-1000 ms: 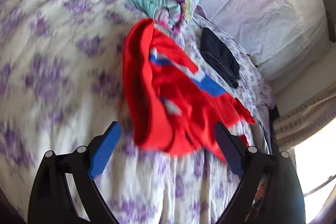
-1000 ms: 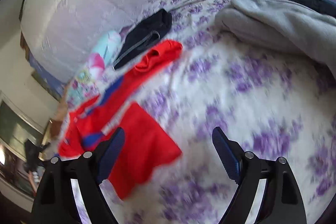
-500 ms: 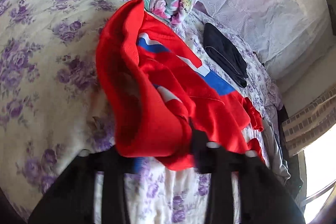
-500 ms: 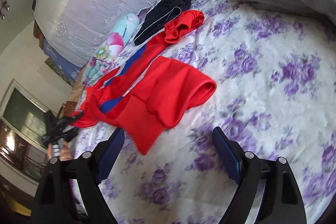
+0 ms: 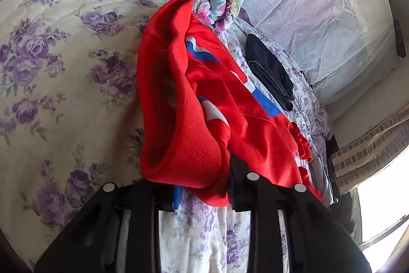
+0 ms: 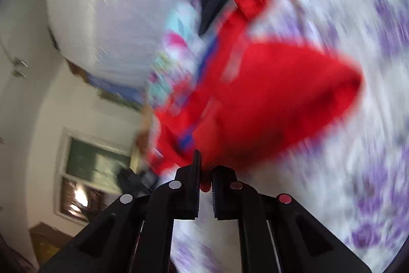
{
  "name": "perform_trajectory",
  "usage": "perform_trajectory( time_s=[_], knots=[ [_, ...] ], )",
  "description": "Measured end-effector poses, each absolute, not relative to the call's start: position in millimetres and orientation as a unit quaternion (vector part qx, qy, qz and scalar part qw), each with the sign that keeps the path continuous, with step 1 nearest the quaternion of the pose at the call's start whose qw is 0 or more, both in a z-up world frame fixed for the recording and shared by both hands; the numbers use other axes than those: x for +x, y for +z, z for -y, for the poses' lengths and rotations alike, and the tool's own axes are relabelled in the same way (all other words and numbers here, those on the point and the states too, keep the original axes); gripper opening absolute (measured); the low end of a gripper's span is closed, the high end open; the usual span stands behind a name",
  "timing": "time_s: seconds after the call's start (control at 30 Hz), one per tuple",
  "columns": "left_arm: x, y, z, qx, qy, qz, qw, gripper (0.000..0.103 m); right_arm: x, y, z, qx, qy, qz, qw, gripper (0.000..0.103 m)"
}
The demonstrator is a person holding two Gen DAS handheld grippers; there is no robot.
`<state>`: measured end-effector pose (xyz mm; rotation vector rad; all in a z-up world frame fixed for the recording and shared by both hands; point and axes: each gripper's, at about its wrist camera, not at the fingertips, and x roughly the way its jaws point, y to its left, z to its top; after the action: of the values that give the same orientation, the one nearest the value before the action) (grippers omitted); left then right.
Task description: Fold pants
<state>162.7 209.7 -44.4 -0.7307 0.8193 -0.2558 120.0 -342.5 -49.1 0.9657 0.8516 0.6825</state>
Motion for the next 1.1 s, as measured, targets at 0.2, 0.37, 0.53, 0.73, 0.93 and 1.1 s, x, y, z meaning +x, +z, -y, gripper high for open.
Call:
perform_trajectory(
  time_s=[0.2, 0.37, 0.53, 0.73, 0.93, 1.1],
  knots=[
    [162, -47, -213, -0.358, -0.127, -0.388, 0.839, 0.027, 171, 1, 436, 0.428, 0.076, -0.298, 0.850, 0.081],
    [162, -49, -215, -0.367, -0.130, -0.389, 0.835, 0.028, 120, -4, 409, 0.279, 0.108, -0.339, 0.892, 0.081],
    [163, -48, -213, -0.363, -0.128, -0.388, 0.837, 0.028, 114, -50, 399, 0.280, 0.110, -0.403, 0.864, 0.077],
    [165, -45, -213, -0.356, -0.127, -0.389, 0.840, 0.026, 158, -57, 376, 0.285, 0.137, -0.413, 0.854, 0.010],
    [165, 2, -226, -0.336, -0.142, -0.399, 0.841, 0.022, 112, 18, 388, 0.333, 0.201, -0.333, 0.859, 0.009],
    [170, 42, -252, -0.357, -0.168, -0.412, 0.821, 0.022, 140, 78, 392, 0.281, 0.156, -0.339, 0.884, 0.064]
  ],
)
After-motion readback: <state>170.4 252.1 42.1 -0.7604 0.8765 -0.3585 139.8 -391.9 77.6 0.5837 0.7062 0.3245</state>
